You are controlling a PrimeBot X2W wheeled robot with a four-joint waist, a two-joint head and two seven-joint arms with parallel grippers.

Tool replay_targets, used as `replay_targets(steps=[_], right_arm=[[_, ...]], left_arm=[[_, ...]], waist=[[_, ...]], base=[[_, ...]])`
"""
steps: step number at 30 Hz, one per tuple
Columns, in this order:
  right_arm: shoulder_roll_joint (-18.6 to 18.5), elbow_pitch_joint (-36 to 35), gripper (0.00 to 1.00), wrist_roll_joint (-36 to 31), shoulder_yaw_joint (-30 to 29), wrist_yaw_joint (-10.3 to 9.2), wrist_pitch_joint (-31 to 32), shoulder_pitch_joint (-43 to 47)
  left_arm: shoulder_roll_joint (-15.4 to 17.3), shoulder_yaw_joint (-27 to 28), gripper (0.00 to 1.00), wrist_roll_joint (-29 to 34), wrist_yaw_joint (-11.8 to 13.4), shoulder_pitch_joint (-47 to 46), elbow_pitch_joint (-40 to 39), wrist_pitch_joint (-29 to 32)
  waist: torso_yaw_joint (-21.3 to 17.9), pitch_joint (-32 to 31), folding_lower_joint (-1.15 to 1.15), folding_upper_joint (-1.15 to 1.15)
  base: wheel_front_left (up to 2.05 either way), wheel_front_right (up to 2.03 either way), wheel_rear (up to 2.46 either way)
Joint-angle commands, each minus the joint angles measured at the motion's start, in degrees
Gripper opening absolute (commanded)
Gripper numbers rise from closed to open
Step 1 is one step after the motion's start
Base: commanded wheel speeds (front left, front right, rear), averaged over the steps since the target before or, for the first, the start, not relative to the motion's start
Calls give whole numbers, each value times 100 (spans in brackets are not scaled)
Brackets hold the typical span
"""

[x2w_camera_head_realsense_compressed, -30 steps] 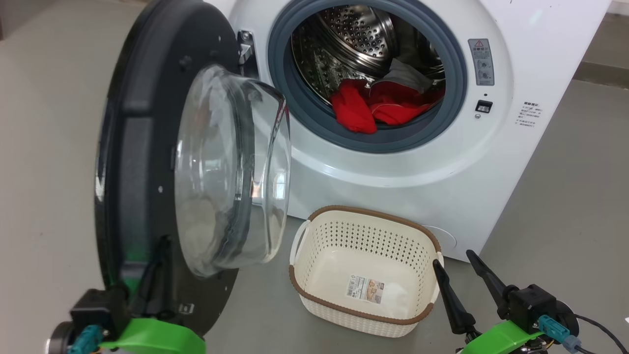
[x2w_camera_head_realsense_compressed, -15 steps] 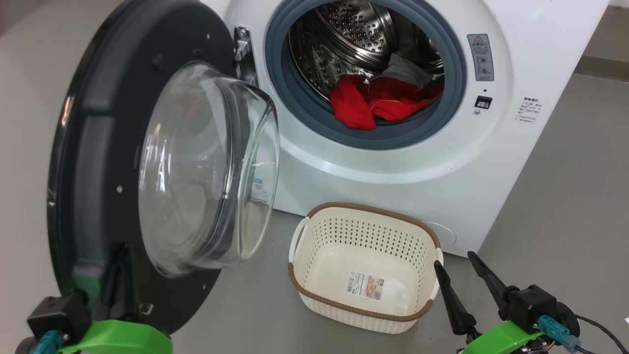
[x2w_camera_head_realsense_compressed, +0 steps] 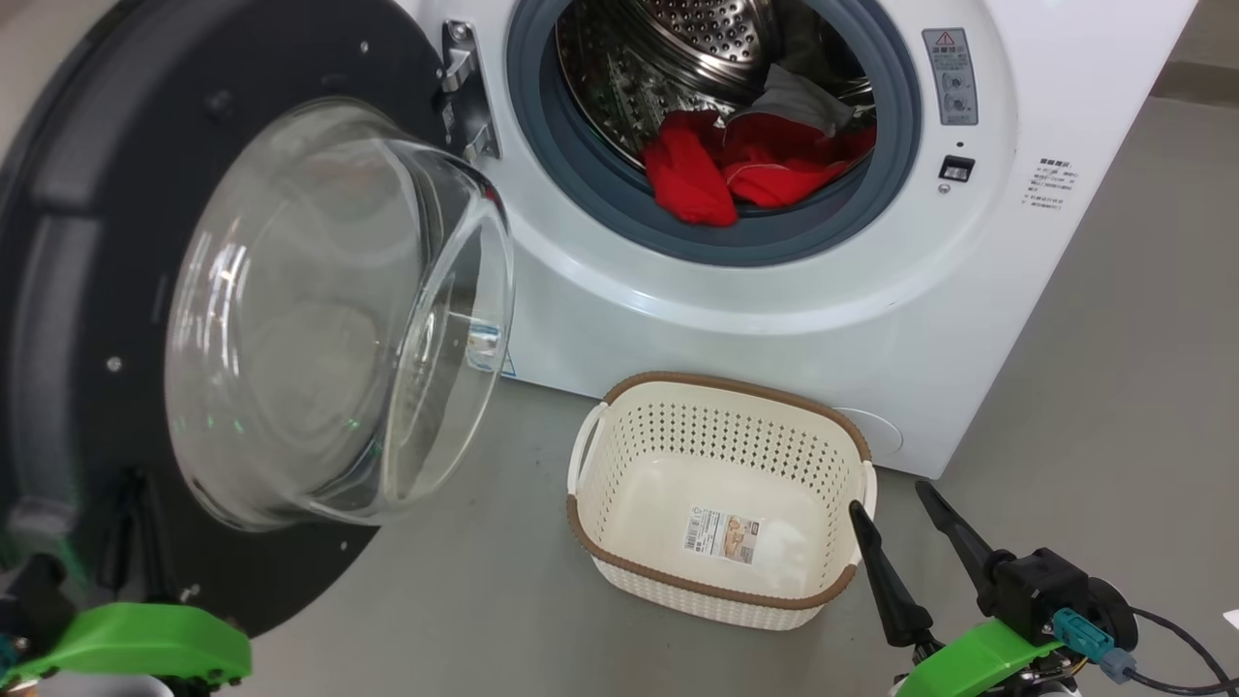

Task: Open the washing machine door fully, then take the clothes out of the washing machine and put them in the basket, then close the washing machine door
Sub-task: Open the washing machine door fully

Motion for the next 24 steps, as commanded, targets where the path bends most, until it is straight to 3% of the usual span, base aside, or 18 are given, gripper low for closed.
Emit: replay_targets(steps=[1, 13, 24], right_arm=[[-11, -139, 100, -59, 168, 36, -37, -229], [-109, -164, 100, -139, 275, 36, -37, -348], [-137, -189, 100, -158, 223, 36, -37, -543]], left_arm=[[243, 350, 0, -57, 113, -288, -53, -74], [438, 689, 0, -352, -55, -900, 977, -582], [719, 863, 0, -418, -354, -1655, 2059, -868]], waist=[[-1, 19, 0, 0], [32, 290, 0, 0], [46, 487, 0, 0]], base=[[0, 0, 0], [0, 0, 0], [0, 0, 0]])
